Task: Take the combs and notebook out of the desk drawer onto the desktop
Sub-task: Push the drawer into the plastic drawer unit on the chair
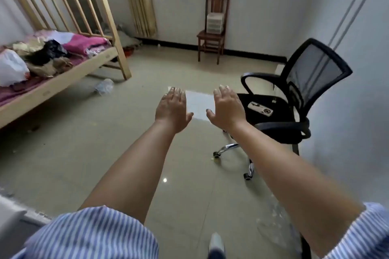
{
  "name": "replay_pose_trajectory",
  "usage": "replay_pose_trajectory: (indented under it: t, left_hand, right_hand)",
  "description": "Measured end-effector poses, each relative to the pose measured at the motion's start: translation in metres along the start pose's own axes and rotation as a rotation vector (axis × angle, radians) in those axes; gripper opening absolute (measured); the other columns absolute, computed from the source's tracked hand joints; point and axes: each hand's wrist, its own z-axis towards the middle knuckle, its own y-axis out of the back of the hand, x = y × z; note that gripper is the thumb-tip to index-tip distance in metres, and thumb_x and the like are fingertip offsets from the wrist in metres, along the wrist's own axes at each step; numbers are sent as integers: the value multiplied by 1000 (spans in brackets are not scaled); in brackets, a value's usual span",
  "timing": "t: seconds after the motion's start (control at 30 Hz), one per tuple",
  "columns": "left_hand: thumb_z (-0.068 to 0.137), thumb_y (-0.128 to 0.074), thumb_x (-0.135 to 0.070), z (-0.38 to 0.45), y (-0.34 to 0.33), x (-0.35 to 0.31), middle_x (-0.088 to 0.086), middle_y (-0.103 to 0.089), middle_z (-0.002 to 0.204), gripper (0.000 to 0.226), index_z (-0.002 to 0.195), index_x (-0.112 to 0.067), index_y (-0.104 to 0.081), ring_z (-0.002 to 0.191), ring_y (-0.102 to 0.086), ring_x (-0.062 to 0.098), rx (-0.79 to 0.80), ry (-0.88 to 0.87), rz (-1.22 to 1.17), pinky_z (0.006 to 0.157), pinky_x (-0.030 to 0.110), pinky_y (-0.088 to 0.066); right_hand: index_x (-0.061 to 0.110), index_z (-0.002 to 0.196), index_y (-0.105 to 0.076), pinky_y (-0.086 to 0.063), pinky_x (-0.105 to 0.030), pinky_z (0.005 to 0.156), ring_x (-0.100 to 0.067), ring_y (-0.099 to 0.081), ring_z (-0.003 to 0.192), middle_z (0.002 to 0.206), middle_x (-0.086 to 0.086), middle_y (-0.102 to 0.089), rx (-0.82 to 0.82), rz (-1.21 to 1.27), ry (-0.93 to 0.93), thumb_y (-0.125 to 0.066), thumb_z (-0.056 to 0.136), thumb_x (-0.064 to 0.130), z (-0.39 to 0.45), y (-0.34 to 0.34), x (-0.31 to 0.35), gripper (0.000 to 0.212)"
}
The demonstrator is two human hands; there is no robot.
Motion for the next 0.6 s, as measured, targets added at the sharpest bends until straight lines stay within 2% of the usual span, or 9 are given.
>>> replay_pose_trajectory:
  t: [0.17,0.33,0.47,0.6]
  left_hand:
    - [95,-41,-41,86,-71,13,14,-5,157,73,145,-2,-5,145,-1,25,193,15,-37,120,37,-8]
    - [96,-38,-41,189,-109,32,14,-2,158,73,145,-2,0,145,2,25,346,26,-19,120,36,-7]
    - [96,-39,-38,257,-134,52,13,-4,158,71,145,-2,-3,145,0,24,427,72,-62,120,36,-9]
    - [97,-36,-39,338,-163,81,12,-2,158,70,145,-3,-2,145,1,24,466,75,-39,120,36,-7]
  right_hand:
    - [2,144,-21,-12,-39,120,-31,-13,144,154,-17,-21,168,-14,-38,-51,91,39,80,-74,-34,71]
    - [2,145,-15,-11,-38,120,-29,-7,146,157,-15,-14,347,-34,-100,-45,93,45,182,-117,-77,74]
    - [4,146,-14,-11,-38,121,-29,-6,146,157,-15,-13,425,-52,-95,-43,93,46,259,-143,-97,74]
    - [4,145,-18,-12,-42,120,-30,-9,145,156,-15,-17,441,-110,8,-44,92,47,345,-176,-97,73]
